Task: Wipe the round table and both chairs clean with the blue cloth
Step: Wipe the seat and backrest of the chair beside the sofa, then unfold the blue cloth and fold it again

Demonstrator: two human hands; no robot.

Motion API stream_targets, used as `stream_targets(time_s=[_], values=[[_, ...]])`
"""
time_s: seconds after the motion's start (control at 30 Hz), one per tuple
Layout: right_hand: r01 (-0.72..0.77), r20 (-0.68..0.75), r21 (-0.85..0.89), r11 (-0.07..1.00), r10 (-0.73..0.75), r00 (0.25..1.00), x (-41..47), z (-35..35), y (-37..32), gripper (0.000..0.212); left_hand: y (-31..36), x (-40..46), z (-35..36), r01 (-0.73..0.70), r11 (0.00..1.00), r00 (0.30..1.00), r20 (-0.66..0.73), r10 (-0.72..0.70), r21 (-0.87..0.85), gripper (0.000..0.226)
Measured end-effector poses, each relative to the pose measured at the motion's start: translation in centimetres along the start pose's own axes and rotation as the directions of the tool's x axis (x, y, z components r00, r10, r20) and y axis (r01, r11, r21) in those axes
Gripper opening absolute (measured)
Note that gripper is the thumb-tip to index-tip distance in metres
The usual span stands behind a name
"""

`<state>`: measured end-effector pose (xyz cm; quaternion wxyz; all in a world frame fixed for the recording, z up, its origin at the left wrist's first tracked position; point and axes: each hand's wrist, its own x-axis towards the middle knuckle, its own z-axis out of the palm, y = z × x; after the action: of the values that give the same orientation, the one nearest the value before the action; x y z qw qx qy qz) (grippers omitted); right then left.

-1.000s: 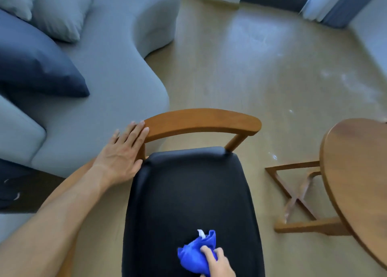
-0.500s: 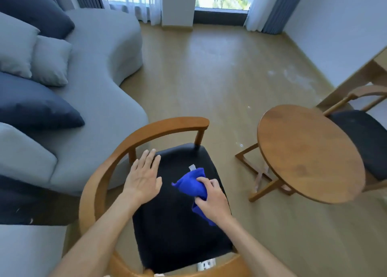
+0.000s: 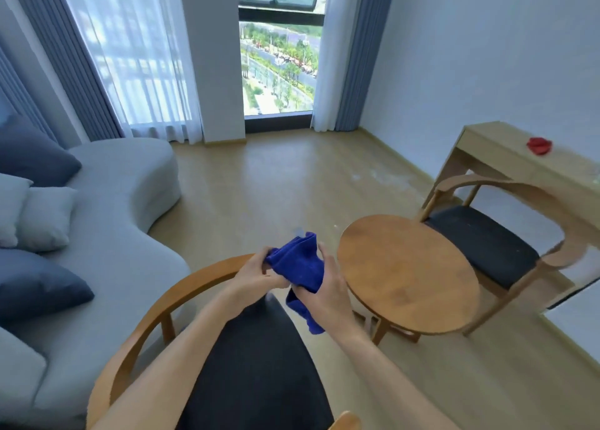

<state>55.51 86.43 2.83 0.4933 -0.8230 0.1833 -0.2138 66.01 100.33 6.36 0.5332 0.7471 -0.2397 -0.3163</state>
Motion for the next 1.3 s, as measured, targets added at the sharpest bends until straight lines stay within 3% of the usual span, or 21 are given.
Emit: stream_targets(time_s=[0.1,0.23,0.43,0.57,0.73,0.93,1.1,1.2,1.3], values=[[0.001,-0.064,0.042,0.999,0.001,0.998,0.3,-4.5,-0.7,0.082,4.1,1.3,3.6,-0.061,0.997,0.998,0.014,0.061,-0.055,0.064],[0.02,-0.075,0.095,0.995,-0.013,0.997,-0.3,-12.0,-0.5,0.085,9.1,3.1,9.6,-0.186,0.982,0.983,0.012,0.186,0.038,0.047],[0.039,-0.013,0.29,0.956,-0.037,0.999,-1.2,-26.5,2.1,0.055,15.7,4.9,19.3,-0.32,0.947,0.94,0.129,0.315,0.018,0.037],[0.084,-0.14,0.051,0.995,-0.077,0.987,-0.8,-35.2,3.6,0.045,19.2,6.3,25.8,-0.38,0.925,0.901,0.224,0.371,-0.001,0.033],[0.055,-0.229,-0.09,0.994,-0.074,0.971,-0.1,-43.3,5.3,0.011,21.4,8.4,31.6,-0.393,0.919,0.882,0.275,0.384,-0.024,0.036],[0.098,-0.165,-0.241,0.965,-0.14,0.976,2.7,-48.6,5.1,0.008,22.1,13.4,35.1,-0.367,0.93,0.898,0.266,0.349,0.019,0.038],[0.16,-0.118,-0.348,0.924,-0.212,0.97,7.6,-51.4,4.4,0.024,23.6,19.6,37.1,-0.371,0.913,0.894,0.332,0.301,0.172,0.045],[0.174,-0.09,-0.39,0.904,-0.225,0.97,11.0,-52.9,4.1,0.019,26.8,22.1,38.2,-0.479,0.842,0.854,0.353,0.381,0.25,0.055],[0.154,-0.088,-0.399,0.904,-0.205,0.975,13.8,-54.2,4.4,0.014,30.5,24.4,39.2,-0.601,0.774,0.768,0.41,0.491,0.199,0.031]])
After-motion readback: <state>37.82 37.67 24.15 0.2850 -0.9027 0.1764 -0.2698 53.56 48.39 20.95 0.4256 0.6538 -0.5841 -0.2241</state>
